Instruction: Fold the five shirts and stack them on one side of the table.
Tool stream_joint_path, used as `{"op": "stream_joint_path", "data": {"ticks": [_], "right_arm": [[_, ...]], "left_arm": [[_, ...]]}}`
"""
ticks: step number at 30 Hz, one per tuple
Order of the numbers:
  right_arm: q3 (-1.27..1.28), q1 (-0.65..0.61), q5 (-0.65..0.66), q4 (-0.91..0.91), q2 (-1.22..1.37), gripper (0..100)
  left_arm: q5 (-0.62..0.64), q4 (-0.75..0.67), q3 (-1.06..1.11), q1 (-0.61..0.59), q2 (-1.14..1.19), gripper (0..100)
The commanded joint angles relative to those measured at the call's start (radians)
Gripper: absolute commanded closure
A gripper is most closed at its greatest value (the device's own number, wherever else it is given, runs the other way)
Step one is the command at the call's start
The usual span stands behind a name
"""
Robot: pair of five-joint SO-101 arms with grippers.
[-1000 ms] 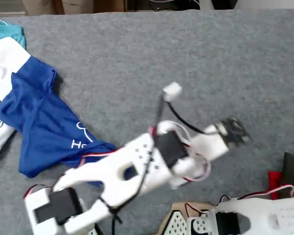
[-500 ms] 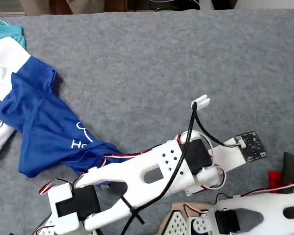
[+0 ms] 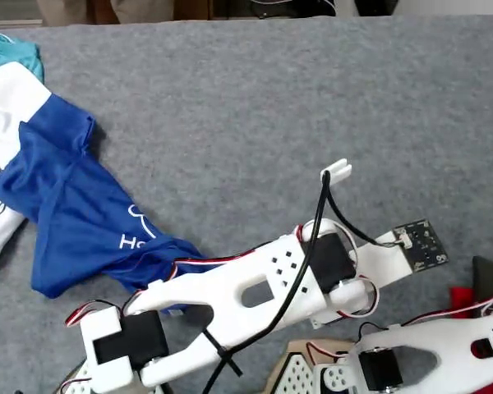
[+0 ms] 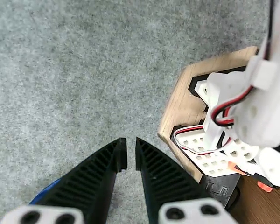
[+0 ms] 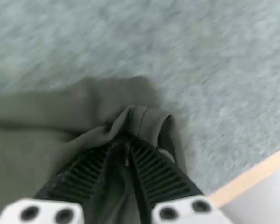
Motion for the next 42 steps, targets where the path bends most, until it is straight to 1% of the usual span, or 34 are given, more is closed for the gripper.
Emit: {"op": "stream_joint_path", "data": {"ticks": [1, 11, 14, 15, 17, 19, 24, 26, 29, 32, 34, 36, 42], "right_arm": [[-0.045, -0.022, 0.077, 0.160, -0.173, 99.3], [-0.038, 0.004, 0.086, 0.186, -0.420, 99.3], [0.036, 0.024, 0.098, 0.187, -0.479, 99.3], [0.085, 0.030, 0.124, 0.189, -0.512, 99.3], [0.231, 0.042, 0.167, 0.189, -0.599, 99.3], [0.432, 0.054, 0.192, 0.189, -0.720, 99.3], [1.104, 0.030, 0.282, 0.172, -1.101, 99.4], [1.368, 0.010, 0.290, 0.086, -1.237, 99.4], [1.744, -0.001, 0.287, -0.109, -1.411, 99.4], [2.031, -0.002, 0.308, -0.249, -1.547, 99.4], [2.166, 0.001, 0.310, -0.339, -1.621, 99.4], [2.241, 0.002, 0.310, -0.385, -1.667, 99.4], [2.244, 0.021, 0.285, -0.388, -1.685, 99.4]], "left_arm": [[0.008, -0.011, -0.041, 0.002, -0.005, 95], [0.008, -0.009, -0.041, 0.002, -0.010, 95], [0.008, -0.008, -0.041, 0.003, -0.012, 95], [0.008, 0.002, -0.048, 0.003, -0.012, 95], [0.006, 0.023, -0.060, 0.005, -0.012, 95], [0.005, 0.035, -0.072, 0.003, -0.008, 95], [0.005, 0.035, -0.074, -0.012, -0.012, 95], [0.005, 0.035, -0.074, -0.026, -0.012, 95], [0.005, 0.037, -0.074, -0.040, -0.012, 95], [0.005, 0.038, -0.074, -0.061, -0.012, 95], [0.005, 0.038, -0.072, -0.074, -0.012, 95], [0.005, 0.038, -0.071, -0.075, -0.012, 95], [0.005, 0.038, -0.071, -0.075, -0.012, 95]]}}
